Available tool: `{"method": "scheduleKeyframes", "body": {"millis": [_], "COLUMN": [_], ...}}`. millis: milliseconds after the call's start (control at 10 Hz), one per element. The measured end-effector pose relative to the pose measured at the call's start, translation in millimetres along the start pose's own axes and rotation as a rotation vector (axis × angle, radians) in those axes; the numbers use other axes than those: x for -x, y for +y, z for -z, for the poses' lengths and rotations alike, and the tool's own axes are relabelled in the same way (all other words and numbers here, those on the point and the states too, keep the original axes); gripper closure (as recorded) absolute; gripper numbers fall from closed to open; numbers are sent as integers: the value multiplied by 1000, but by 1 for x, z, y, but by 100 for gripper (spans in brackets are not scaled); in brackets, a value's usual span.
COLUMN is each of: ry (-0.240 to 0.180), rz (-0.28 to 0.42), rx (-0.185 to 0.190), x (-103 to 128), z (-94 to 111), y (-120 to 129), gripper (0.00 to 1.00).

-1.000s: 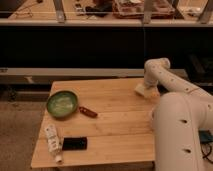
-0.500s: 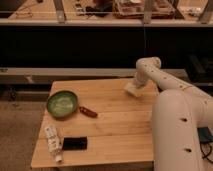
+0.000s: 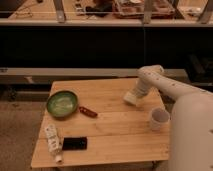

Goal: Wipe the white sponge on the table

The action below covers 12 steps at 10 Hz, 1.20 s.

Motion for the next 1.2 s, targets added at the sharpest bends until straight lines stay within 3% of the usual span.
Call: {"method": "scheduleKeyframes", "body": {"millis": [200,500,700,900,1200], "ry": [10,48,72,90,85], "rz": [-18,-79,-145,-241,-303], "rx": [29,57,53,18,-11], "x": [-19,-54,-79,-111,-122], "z": [-1,-11,-14,-8,-10], "y": [28,42,38,18,-15], "gripper": [50,50,50,50,50]}}
